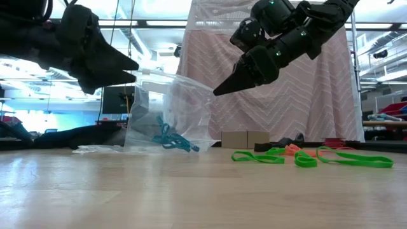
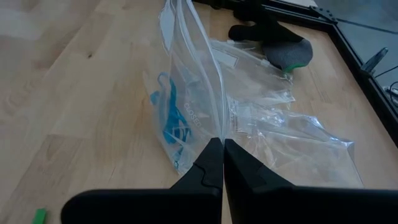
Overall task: Sort rubber bands
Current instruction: Close the transparent zip bag
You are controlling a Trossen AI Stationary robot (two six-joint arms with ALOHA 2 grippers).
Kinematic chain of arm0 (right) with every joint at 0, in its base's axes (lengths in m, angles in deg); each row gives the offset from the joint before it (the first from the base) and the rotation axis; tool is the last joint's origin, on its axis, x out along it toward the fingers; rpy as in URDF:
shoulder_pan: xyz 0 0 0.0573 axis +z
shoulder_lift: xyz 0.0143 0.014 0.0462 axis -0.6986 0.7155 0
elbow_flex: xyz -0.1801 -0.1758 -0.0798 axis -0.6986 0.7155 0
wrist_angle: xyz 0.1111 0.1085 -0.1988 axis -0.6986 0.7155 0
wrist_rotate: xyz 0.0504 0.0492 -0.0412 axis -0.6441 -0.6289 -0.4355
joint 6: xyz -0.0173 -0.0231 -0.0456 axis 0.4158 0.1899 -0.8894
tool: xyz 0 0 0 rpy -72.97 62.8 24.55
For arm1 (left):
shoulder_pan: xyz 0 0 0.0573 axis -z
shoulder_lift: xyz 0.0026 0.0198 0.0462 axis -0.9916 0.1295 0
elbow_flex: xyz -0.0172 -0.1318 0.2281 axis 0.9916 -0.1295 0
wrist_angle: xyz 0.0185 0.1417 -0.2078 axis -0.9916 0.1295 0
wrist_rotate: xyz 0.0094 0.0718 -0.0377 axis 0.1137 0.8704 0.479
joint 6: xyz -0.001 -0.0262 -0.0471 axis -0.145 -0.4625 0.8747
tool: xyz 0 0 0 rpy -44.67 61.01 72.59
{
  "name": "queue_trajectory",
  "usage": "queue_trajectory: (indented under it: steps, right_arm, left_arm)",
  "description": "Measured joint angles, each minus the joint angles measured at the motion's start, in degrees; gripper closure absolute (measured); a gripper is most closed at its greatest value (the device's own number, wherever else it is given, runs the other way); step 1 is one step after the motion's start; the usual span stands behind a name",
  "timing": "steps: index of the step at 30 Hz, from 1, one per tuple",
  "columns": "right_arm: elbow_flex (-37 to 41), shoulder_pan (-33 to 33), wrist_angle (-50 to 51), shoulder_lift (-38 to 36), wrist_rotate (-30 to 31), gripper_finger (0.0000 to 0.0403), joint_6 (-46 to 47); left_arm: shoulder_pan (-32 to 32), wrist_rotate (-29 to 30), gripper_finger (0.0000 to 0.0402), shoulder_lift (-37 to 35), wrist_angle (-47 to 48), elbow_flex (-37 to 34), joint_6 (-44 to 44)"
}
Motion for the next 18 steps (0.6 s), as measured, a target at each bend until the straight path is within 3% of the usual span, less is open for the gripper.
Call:
queue_trajectory:
  steps: [6, 18]
  right_arm:
    - [0.0, 0.1, 0.0, 0.0, 0.0, 0.0403, 0.0]
    - [0.0, 0.1, 0.0, 0.0, -0.5, 0.0403, 0.0]
  left_arm:
    - [-1.1, -0.8, 0.0163, 0.5, -1.5, 0.0, -1.3]
    - [-1.4, -1.6, 0.0239, 0.4, -1.5, 0.0, -2.8]
